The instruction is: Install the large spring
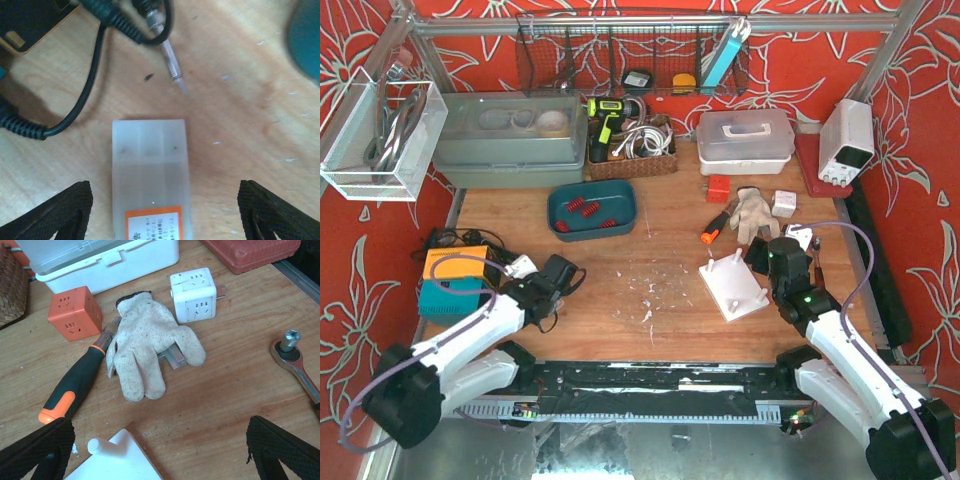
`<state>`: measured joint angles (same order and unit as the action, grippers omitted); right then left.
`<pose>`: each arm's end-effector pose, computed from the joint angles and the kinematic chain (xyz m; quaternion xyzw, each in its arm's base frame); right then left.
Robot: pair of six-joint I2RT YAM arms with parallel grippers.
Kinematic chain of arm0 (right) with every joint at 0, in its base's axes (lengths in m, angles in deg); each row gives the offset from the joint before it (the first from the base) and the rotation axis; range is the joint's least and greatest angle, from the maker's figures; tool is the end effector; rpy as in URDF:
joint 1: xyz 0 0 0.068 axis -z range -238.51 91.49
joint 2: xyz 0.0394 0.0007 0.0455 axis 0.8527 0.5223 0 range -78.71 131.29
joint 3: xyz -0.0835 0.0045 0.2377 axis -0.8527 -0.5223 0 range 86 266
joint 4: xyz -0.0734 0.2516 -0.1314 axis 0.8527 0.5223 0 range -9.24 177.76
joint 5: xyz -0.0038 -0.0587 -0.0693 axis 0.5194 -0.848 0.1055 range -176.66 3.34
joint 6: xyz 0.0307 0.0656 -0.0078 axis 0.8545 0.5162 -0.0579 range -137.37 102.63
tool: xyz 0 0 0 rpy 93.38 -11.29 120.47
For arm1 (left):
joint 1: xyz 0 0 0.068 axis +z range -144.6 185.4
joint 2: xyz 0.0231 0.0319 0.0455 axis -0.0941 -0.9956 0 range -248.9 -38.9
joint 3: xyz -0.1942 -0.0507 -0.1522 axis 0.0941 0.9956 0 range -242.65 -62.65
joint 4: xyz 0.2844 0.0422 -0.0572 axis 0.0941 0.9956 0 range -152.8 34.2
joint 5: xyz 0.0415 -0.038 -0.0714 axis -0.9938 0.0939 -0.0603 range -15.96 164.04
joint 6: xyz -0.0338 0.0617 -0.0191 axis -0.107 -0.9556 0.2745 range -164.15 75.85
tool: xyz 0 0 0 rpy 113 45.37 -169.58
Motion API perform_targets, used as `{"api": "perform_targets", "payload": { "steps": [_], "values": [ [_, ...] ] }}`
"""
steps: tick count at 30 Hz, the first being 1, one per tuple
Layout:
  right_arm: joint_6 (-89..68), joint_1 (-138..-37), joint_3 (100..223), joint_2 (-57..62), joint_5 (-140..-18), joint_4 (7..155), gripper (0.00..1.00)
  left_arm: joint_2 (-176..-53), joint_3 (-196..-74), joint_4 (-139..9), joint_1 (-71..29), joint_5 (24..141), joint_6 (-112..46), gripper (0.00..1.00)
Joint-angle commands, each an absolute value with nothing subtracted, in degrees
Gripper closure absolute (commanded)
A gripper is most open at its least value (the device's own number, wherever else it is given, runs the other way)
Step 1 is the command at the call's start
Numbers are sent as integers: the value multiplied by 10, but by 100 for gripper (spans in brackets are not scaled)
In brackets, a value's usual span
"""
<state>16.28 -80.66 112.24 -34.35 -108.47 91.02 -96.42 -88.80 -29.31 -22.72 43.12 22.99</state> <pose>0.2351 0.0714 0.1915 0.1809 0.8294 0.0918 0.5206 0.2021 -0.0727 0.1101 -0.3688 0.8673 0.0203 0.3336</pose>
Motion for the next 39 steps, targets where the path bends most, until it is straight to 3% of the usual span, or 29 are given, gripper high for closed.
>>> {"api": "perform_targets", "payload": {
  "steps": [1,4,9,19,22,27,32,39],
  "values": [
    [167,-808,1122,-344,-1078,907,6,-909,-911,-307,-224,394,193,14],
    [164,-808,1124,-337,-1070,906,6,-904,-940,-299,-224,387,180,3],
    [159,-808,1126,-328,-1040,896,7,-923,-977,-401,-224,410,30,3],
    [147,-817,1133,-318,-992,888,9,-1064,-1069,-562,-205,406,-173,25],
    [147,-820,1132,-322,-994,886,9,-1122,-1106,-590,-176,473,-244,32],
    [147,-822,1134,-322,-997,889,9,-1193,-1147,-635,-150,537,-364,54],
    [145,-825,1132,-324,-1008,888,9,-1262,-1212,-610,-100,730,-509,55],
    [147,-827,1131,-331,-1011,887,9,-1307,-1251,-595,-65,731,-656,53]
  ]
}}
